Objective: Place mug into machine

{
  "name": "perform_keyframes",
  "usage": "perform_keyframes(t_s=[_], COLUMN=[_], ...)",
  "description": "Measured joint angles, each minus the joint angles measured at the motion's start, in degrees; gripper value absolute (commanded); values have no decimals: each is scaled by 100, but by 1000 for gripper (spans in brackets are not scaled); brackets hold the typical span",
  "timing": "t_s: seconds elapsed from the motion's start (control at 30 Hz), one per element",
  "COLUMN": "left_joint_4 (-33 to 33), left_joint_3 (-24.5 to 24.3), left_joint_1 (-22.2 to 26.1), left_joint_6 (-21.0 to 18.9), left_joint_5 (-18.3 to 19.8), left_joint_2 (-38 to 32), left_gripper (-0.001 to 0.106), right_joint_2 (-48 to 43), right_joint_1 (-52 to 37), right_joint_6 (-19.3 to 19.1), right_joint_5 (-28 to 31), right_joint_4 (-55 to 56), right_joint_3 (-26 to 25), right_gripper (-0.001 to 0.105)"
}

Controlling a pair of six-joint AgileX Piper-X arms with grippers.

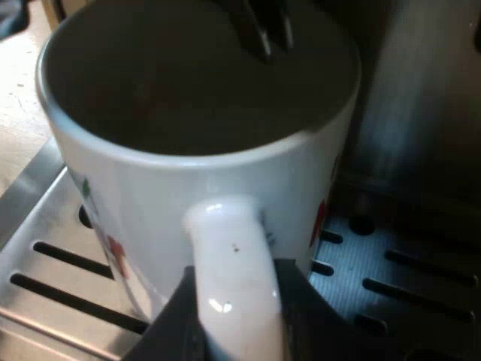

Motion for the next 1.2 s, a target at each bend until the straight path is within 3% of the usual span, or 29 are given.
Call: perform_keyframes(t_s=[0.57,0.67,0.8,0.9,1.2], left_joint_4=[0,0,0,0,0], left_joint_3=[0,0,0,0,0], left_joint_1=[0,0,0,0,0], left_joint_6=[0,0,0,0,0], left_joint_5=[0,0,0,0,0], left_joint_2=[0,0,0,0,0], left_gripper=[81,81,81,81,81], right_joint_2=[104,104,104,104,-3], right_joint_1=[-44,-44,-44,-44,-56], right_joint_6=[109,109,109,126,177], right_joint_5=[63,65,85,83,26], right_joint_4=[-204,-204,-204,-216,-54], right_joint_3=[0,0,0,0,0], right_gripper=[0,10,46,59,63])
